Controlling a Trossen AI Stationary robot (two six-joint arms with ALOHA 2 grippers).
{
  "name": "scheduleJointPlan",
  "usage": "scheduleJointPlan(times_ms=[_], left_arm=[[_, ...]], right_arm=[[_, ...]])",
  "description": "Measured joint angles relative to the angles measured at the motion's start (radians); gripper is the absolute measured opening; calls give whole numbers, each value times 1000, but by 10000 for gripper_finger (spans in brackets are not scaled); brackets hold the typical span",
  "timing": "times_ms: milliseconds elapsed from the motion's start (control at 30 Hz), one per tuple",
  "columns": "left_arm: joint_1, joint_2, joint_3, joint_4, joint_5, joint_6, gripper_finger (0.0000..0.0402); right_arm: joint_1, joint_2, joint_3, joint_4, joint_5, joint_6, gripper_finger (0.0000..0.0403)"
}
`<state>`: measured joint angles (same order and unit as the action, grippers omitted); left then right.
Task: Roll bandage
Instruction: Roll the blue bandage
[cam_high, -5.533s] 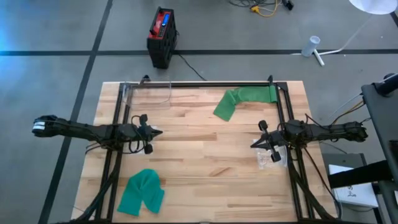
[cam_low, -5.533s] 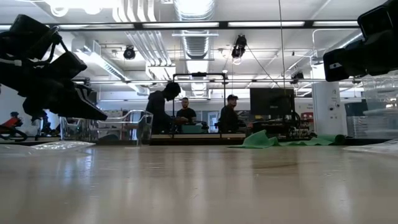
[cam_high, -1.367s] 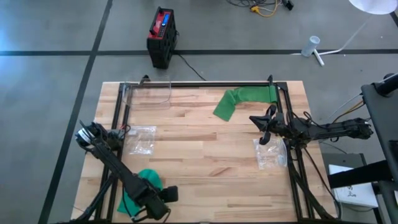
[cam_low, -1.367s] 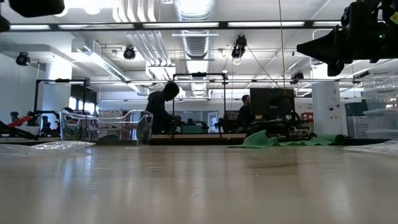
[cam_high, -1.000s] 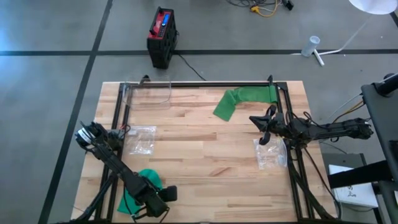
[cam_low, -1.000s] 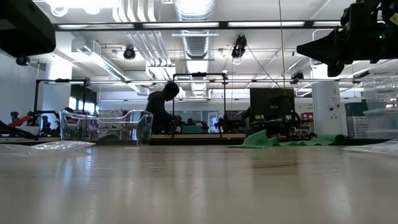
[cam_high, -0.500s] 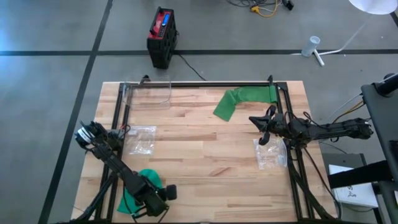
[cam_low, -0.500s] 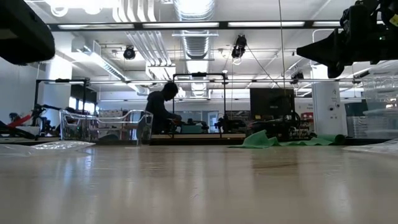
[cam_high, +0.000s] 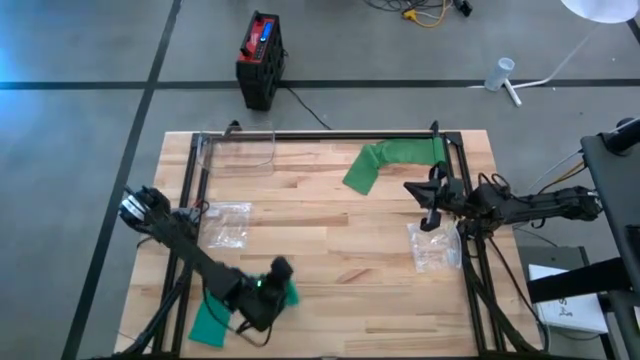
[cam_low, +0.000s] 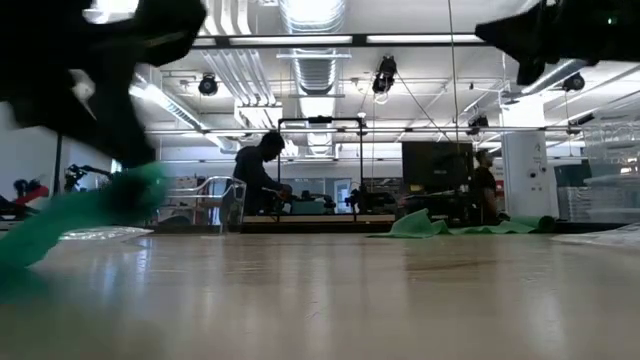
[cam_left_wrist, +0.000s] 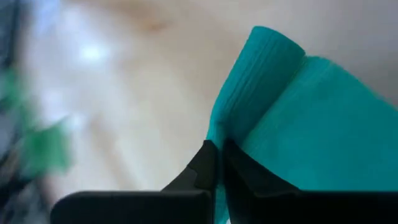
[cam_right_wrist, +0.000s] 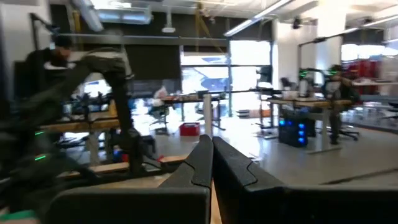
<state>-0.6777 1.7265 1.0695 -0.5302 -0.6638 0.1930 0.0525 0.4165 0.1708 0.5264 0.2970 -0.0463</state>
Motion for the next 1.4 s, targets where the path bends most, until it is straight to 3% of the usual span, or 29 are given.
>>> scheduleJointPlan(times_ms=[167,267,367,467,667,833,1033,1200,1400], left_arm=[[134,-70,-2,11,-225,-254,2],[213,-99,-2,16,-287,-408,2],[281,-127,-2,47,-300,-438,2],[336,-144,0,88,-332,-379,2],[411,-176,12,188,-475,-58,2],[451,-210,11,250,-504,120,2],[504,-229,4,261,-480,143,2],[559,-238,1,296,-379,149,2],[549,-292,1,296,-366,148,1]], right_arm=[[7,183,96,-10,-18,36,0],[6,320,153,-19,-41,76,0],[7,460,216,-33,-77,160,0],[7,597,293,-32,-105,155,0],[7,813,469,-31,-115,50,7],[6,928,615,-27,-111,-37,68],[3,1023,736,-28,124,-108,166],[-34,1127,813,-29,123,-108,210],[-66,1179,843,-49,123,-43,216]])
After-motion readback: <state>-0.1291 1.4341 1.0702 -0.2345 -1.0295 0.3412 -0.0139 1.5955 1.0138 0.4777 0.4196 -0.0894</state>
